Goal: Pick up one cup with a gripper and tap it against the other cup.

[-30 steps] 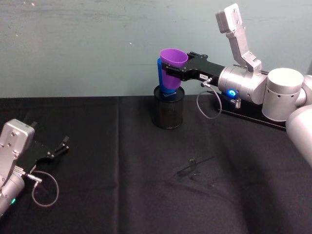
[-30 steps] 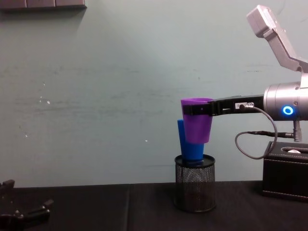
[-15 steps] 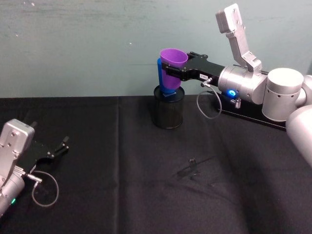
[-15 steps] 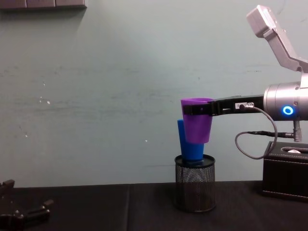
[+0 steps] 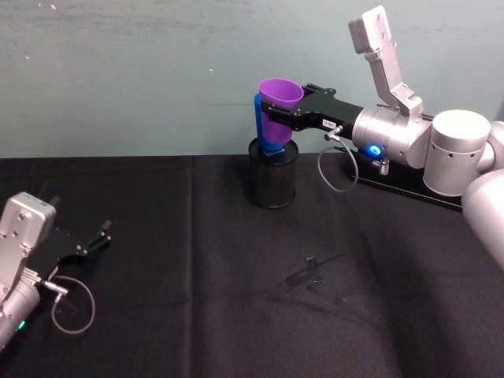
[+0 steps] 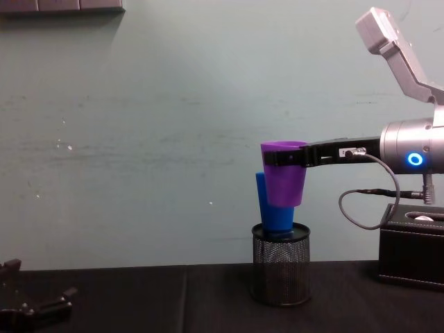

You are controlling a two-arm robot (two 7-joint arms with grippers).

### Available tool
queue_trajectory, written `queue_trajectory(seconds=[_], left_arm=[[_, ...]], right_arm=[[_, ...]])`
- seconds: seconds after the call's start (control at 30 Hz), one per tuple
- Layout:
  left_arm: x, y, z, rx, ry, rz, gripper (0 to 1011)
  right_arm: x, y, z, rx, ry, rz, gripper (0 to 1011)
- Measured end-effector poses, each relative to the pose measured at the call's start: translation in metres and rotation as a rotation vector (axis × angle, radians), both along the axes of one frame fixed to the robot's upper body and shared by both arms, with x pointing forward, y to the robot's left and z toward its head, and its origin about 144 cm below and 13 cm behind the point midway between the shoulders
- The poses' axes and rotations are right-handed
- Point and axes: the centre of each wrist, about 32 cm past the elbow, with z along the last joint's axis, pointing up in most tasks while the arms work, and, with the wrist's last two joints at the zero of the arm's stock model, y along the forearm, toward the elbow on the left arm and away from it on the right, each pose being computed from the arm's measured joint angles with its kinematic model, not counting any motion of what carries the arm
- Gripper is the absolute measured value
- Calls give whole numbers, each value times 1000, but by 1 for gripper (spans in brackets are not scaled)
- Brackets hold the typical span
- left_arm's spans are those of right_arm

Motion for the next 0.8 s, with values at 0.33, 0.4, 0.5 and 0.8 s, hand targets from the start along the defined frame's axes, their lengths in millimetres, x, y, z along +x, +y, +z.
queue_trajectory(seconds=[0.33,0.4,0.5,0.8], left_arm=[[0,0,0,0,0,0,1000],[0,0,0,0,0,0,1000],[0,0,0,0,0,0,1000],[0,0,0,0,0,0,1000]], right_arm=[[0,0,0,0,0,0,722],[0,0,0,0,0,0,722],[0,0,0,0,0,0,722],[-7,-1,-1,-10,2,17,722]])
